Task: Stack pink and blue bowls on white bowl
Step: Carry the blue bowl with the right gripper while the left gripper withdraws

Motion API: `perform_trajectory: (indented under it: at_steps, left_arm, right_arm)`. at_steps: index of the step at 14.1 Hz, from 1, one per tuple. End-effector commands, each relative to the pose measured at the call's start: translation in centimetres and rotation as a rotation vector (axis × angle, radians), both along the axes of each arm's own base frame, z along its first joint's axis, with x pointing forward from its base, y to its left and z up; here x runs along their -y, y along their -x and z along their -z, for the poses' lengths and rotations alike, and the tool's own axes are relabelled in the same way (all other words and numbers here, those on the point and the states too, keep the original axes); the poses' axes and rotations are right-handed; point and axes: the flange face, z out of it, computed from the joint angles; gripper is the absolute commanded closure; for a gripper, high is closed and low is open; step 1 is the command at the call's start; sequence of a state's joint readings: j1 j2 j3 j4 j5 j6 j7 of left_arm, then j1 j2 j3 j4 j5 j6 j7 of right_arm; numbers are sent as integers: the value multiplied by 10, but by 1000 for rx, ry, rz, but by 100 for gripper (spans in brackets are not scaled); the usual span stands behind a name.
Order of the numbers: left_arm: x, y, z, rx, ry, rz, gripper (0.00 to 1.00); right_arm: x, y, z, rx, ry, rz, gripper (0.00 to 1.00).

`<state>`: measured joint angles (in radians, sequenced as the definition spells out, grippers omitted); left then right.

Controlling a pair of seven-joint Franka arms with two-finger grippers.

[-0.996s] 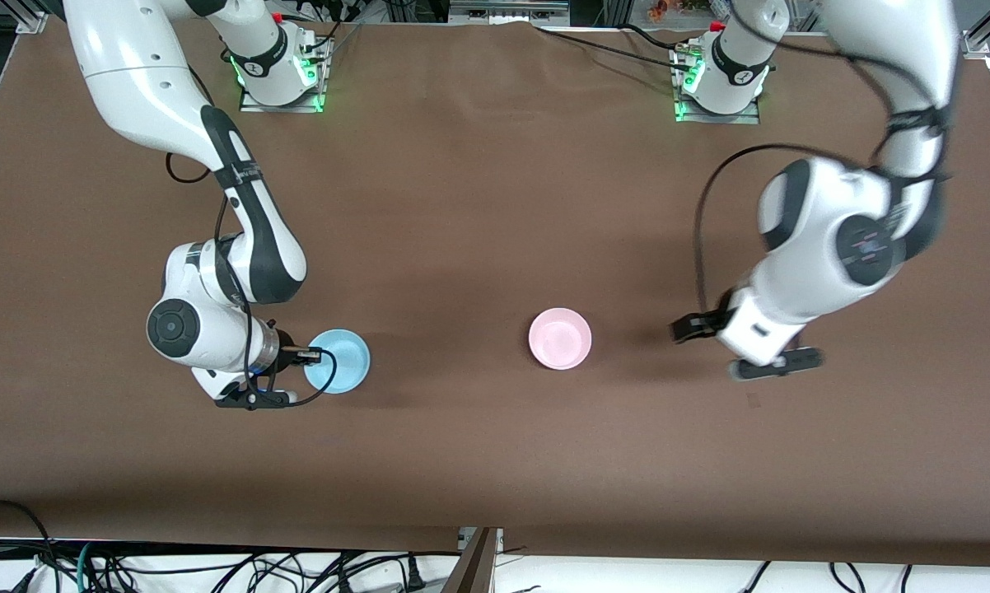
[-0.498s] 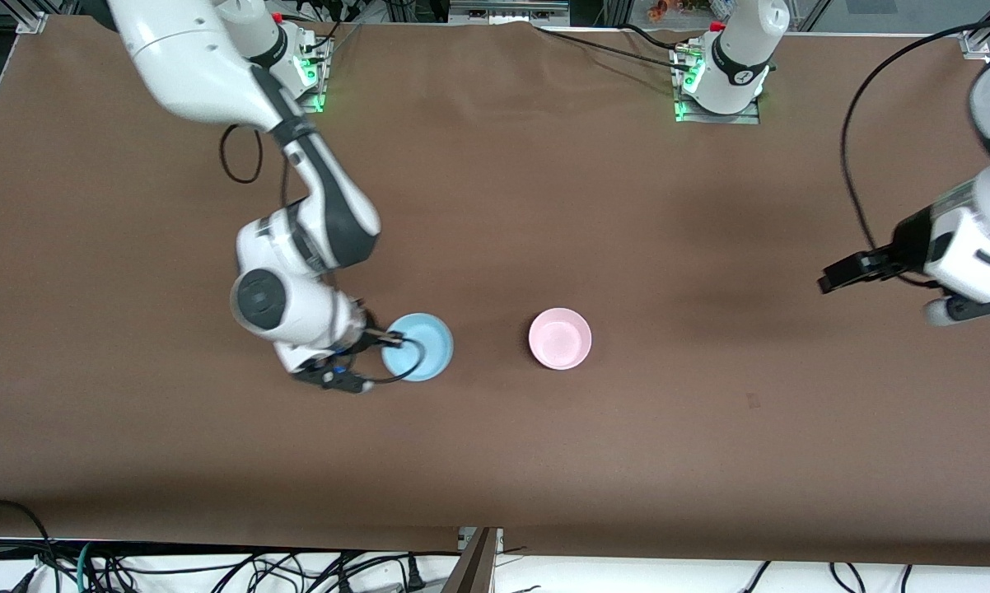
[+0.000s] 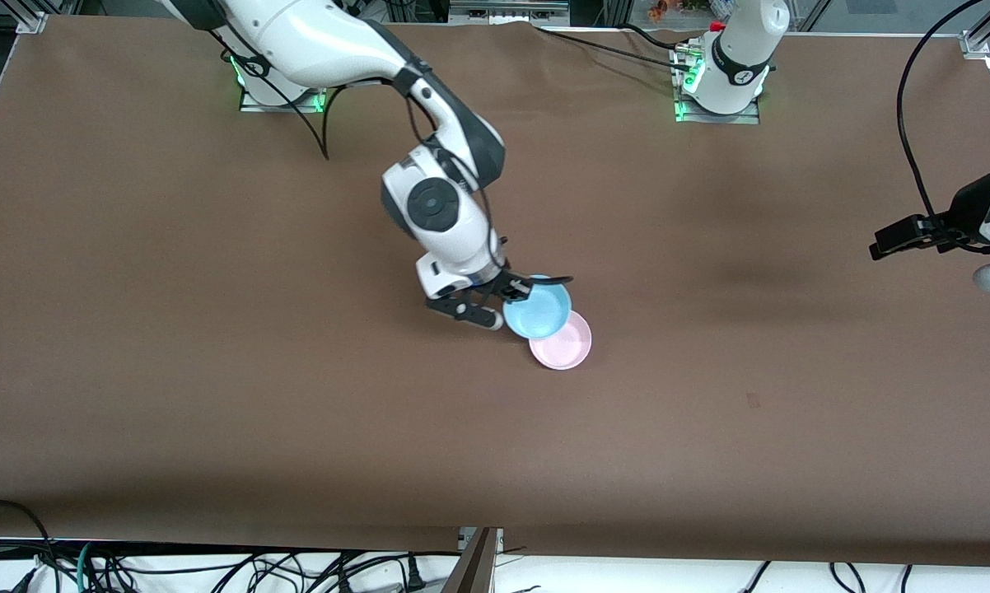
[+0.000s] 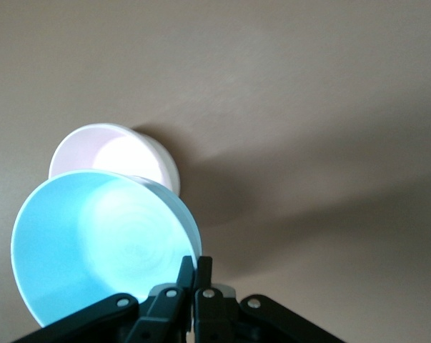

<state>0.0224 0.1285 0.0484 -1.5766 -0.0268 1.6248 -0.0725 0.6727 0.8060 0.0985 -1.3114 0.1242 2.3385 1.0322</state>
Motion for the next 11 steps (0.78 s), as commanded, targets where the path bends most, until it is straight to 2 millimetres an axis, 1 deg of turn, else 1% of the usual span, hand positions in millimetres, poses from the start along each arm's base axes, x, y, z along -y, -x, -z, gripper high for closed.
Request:
perform_trajectory:
  at_steps: [1,3,7,9,11]
  left_arm:
    - [1,-3,-4,-8,-19,34,0]
    - [8,-8,-9,-1,-24,45,0]
    - [10,-11,-8,1,-21,50,0]
    - [10,-15,-10,8,-27,52,0]
    - [11,-18,-12,16,-20,50,0]
  right_arm:
    - [-17,-16,2,56,-11,37,100]
    - [-28,-17,6,73,-16,33,100]
    - [-30,-22,8,85,-24,35,100]
    - [-34,-29,11,108,-45,41,100]
    - [-34,-30,19,106,-43,42,100]
